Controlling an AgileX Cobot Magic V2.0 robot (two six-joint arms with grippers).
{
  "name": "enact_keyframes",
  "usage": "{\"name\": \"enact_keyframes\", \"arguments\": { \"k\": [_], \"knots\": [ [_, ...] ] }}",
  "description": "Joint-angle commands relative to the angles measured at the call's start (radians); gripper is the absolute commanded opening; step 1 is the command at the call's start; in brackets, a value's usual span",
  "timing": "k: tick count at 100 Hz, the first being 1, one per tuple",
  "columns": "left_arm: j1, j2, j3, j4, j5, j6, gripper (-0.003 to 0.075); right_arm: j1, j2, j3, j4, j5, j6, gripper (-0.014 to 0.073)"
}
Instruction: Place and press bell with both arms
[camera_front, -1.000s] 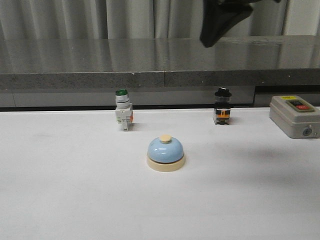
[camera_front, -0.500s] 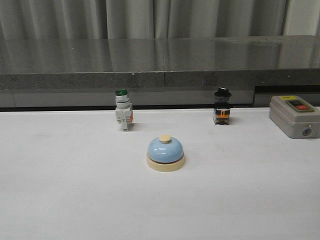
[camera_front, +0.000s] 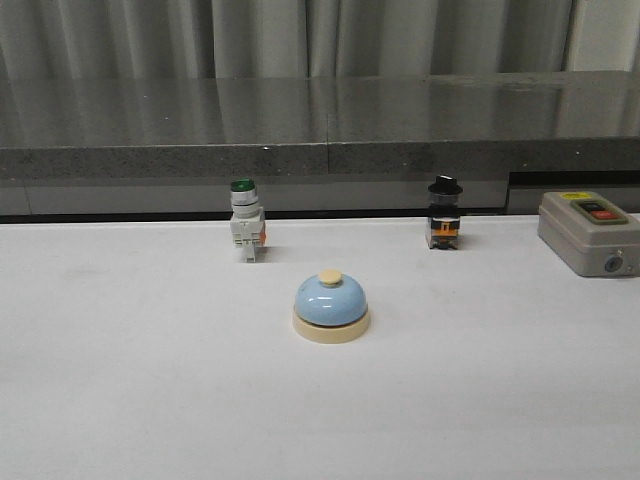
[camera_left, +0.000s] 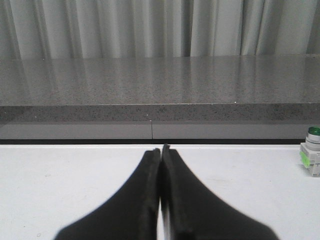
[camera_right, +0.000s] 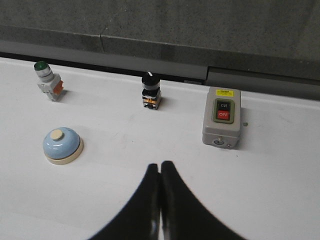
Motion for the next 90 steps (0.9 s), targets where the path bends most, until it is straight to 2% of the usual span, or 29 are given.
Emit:
{"name": "enact_keyframes", "arguments": {
  "k": [1, 67, 90],
  "knots": [
    [-0.008, -0.03, 0.04, -0.007, -0.084, -0.007, -0.002, -0.005, -0.04, -0.014, -0.01, -0.063, -0.007, -0.006],
    [-0.008, -0.03, 0.04, -0.007, -0.084, -0.007, -0.002, -0.005, -0.055, -0.011, -0.011, -0.068, -0.007, -0.006],
    [-0.008, -0.03, 0.04, -0.007, -0.084, -0.007, -0.0019, -0.005, -0.14, 0.036, -0.089, -0.12, -0.007, -0.006]
  ]
}}
